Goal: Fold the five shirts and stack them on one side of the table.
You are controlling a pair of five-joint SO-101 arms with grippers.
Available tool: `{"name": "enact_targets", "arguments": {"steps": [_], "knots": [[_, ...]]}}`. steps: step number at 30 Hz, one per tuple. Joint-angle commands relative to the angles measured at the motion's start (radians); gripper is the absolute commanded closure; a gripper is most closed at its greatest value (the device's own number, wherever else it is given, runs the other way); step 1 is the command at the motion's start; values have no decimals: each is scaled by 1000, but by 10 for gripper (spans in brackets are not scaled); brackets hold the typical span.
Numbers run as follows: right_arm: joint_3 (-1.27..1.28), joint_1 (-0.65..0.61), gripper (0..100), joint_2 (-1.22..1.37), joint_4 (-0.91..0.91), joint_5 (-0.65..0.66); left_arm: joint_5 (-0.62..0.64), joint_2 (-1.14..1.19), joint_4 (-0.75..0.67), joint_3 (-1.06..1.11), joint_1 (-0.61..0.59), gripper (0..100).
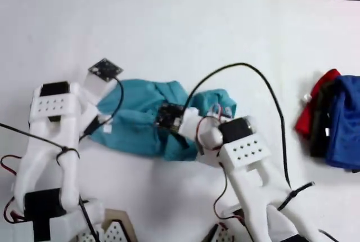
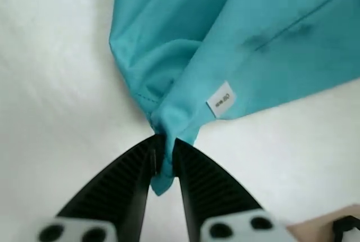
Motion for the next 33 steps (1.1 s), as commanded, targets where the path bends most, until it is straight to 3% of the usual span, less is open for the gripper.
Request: {"name": "enact_targets", "arguments": {"steps": [1, 8, 16, 21, 33], "knots": [[29, 35, 625, 21, -16, 6, 3, -43, 11, -12, -26, 977], [43, -2, 638, 58, -39, -20, 2, -43, -3, -13, -25, 977], [118, -154, 820, 62, -22, -48, 0, -37, -41, -13, -23, 977], [115, -156, 945, 59, 45, -49, -5, -37, -43, -18, -26, 977], [61, -127, 950, -24, 28, -51, -2, -35, -60, -8, -23, 977]]}}
